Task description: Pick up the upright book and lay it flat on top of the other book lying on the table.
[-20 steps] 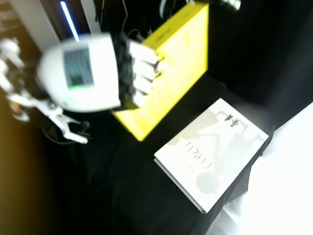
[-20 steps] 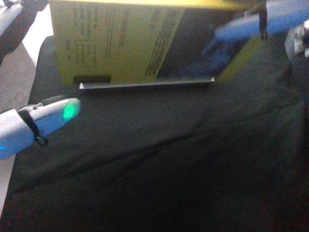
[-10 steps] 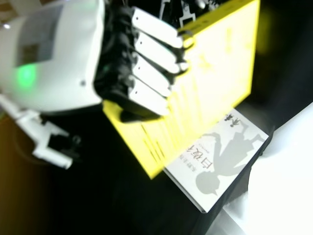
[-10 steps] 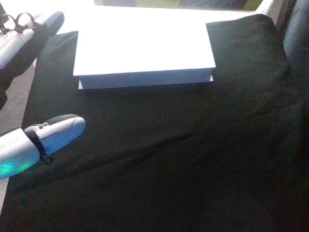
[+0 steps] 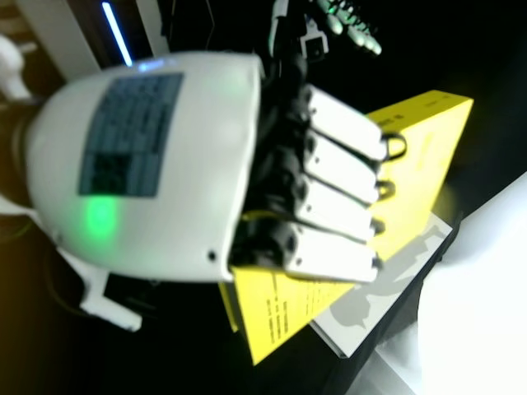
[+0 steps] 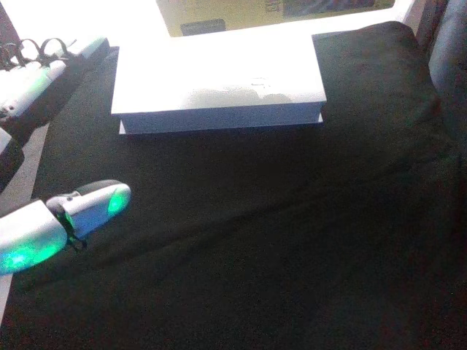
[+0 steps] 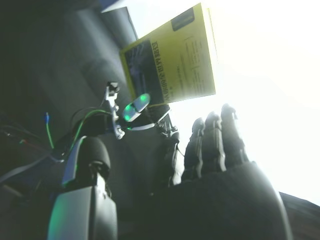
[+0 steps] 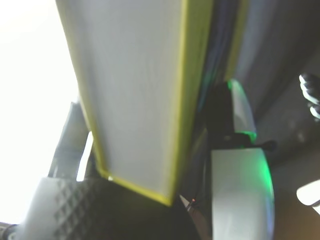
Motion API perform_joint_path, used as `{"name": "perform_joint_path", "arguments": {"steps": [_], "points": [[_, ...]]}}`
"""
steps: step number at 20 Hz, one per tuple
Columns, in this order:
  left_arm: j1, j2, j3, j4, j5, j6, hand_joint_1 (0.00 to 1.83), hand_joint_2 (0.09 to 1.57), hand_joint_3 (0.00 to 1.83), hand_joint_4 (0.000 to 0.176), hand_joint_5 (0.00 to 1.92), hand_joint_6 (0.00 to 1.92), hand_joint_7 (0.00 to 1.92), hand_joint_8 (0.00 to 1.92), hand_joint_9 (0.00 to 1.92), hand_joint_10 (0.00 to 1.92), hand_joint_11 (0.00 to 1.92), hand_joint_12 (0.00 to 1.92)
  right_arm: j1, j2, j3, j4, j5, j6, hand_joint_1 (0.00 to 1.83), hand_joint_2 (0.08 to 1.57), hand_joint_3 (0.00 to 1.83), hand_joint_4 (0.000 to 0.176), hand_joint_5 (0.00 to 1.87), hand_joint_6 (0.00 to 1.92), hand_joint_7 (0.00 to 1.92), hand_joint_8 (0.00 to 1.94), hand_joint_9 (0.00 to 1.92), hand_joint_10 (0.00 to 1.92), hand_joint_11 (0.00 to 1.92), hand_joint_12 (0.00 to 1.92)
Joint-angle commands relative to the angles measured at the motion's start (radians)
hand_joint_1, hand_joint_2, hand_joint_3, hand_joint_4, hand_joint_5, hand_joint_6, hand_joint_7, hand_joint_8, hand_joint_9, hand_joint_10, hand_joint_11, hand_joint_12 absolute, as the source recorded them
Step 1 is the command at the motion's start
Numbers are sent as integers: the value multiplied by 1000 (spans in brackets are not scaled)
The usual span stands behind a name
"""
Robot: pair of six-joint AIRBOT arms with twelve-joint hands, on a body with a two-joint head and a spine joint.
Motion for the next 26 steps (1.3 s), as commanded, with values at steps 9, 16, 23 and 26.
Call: {"name": "perform_joint_path", "arguments": {"steps": [9,16,23,26], "points": [[-8,5,2,32,-140,-3,471,1236,26,110,0,0,0,0,0,0,0,0,-51,-81,64,65,82,0,1252,1166,2,0,786,1030,990,1239,998,1481,793,1818],[-5,12,-3,24,-127,-3,460,1256,21,105,0,0,0,0,0,0,0,0,-206,-151,94,76,82,1,1137,1174,1,0,857,1166,1090,1569,1162,1758,1013,1917],[15,28,-18,2,-147,-3,538,1271,16,133,0,0,0,0,0,0,0,0,-294,-168,76,72,75,37,1199,1248,4,0,665,1228,817,1504,930,1687,809,1881],[20,28,-18,-3,-157,-3,547,1297,22,130,0,0,0,0,0,0,0,0,-294,-179,77,36,48,46,1010,1175,0,0,513,606,626,600,694,1389,589,1688]]}}
